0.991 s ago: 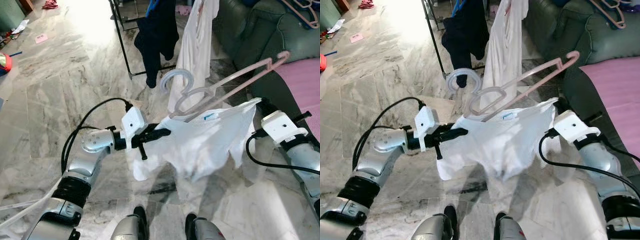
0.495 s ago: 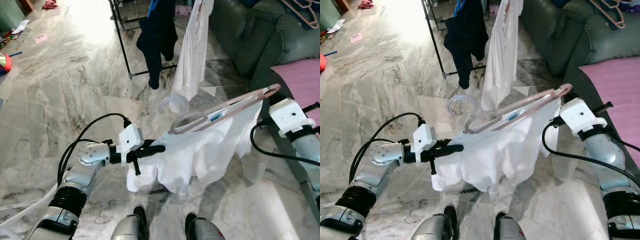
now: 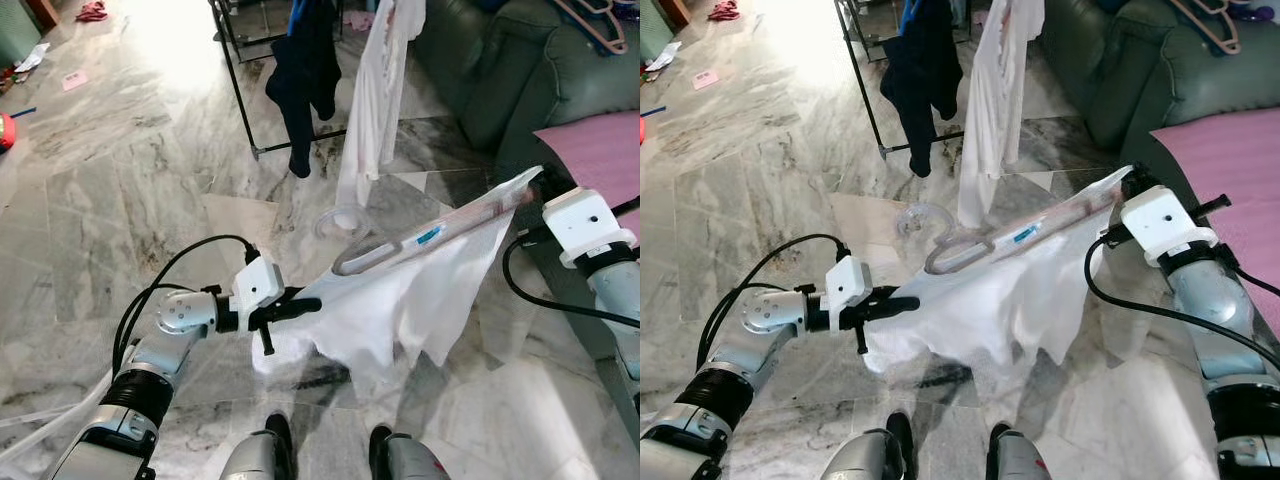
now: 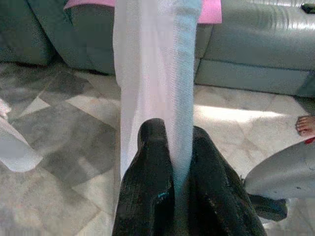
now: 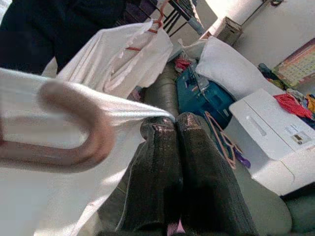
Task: Hang hanger
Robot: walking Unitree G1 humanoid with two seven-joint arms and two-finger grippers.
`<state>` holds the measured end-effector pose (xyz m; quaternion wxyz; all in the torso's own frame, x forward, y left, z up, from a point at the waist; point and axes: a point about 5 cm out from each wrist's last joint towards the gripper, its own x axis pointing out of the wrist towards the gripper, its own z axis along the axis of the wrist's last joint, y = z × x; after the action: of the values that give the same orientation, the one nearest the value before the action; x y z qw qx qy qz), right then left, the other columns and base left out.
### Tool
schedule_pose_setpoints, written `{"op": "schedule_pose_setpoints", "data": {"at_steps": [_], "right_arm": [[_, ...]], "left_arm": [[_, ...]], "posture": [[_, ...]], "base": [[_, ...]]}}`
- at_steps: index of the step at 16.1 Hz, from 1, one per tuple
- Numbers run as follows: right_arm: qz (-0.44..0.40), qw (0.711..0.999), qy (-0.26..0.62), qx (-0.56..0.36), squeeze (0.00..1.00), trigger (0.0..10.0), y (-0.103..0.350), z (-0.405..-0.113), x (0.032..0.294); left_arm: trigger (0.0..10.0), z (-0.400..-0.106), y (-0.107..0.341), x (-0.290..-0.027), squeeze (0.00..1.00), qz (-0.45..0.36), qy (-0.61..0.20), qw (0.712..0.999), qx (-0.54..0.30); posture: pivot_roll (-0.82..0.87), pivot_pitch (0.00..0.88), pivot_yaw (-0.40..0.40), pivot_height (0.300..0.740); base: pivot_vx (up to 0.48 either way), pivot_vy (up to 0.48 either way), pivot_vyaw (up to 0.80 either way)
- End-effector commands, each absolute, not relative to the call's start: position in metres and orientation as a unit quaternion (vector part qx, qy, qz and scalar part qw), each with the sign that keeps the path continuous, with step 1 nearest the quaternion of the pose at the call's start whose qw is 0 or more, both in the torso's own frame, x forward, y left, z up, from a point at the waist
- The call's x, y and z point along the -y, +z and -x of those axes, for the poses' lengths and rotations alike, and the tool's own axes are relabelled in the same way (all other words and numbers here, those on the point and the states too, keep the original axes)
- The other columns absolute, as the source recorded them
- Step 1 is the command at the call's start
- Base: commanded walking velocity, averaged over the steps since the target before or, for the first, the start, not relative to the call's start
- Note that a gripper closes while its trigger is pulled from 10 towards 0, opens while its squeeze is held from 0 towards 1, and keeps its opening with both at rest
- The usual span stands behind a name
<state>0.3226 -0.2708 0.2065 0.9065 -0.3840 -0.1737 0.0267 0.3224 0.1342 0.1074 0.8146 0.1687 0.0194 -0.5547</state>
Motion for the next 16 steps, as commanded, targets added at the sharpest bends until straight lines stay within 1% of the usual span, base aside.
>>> {"op": "schedule_pose_setpoints", "data": {"at_steps": [1,2,4,8,11,12,16], "right_arm": [[0.378,0.906,0.004,0.191,0.00,0.0,0.221,-0.317,0.280],[0.379,0.906,0.005,0.189,0.00,0.0,0.221,-0.316,0.280],[0.379,0.907,0.005,0.182,0.00,0.0,0.219,-0.314,0.282],[0.379,0.908,0.002,0.177,0.00,0.0,0.219,-0.313,0.282],[0.375,0.910,0.001,0.174,0.00,0.0,0.218,-0.313,0.283],[0.374,0.911,0.002,0.172,0.00,0.0,0.218,-0.313,0.282],[0.366,0.913,0.007,0.178,0.00,0.0,0.220,-0.315,0.278]], "left_arm": [[0.0,-0.323,0.100,-0.147,0.00,-0.163,-0.527,0.833,-0.040],[0.0,-0.328,0.102,-0.150,0.00,-0.156,-0.504,0.849,-0.033],[0.0,-0.333,0.106,-0.152,0.00,-0.142,-0.478,0.866,-0.023],[0.0,-0.334,0.101,-0.160,0.00,-0.151,-0.470,0.869,-0.037],[0.0,-0.335,0.100,-0.167,0.00,-0.138,-0.448,0.883,-0.043],[0.0,-0.335,0.099,-0.168,0.00,-0.138,-0.447,0.882,-0.044],[0.0,-0.330,0.089,-0.168,0.00,-0.178,-0.459,0.868,-0.066]], "posture": [[-0.04,0.280,0.071,0.740],[-0.05,0.281,0.070,0.740],[-0.05,0.280,0.069,0.740],[-0.05,0.276,0.071,0.740],[-0.05,0.279,0.071,0.740],[-0.04,0.280,0.071,0.740],[-0.04,0.281,0.074,0.740]], "base": [[0.000,0.000,0.00],[0.000,0.000,0.00],[0.000,0.000,0.00],[0.000,0.000,0.00],[0.000,0.000,0.00],[0.000,0.000,0.00],[0.000,0.000,0.00]]}}
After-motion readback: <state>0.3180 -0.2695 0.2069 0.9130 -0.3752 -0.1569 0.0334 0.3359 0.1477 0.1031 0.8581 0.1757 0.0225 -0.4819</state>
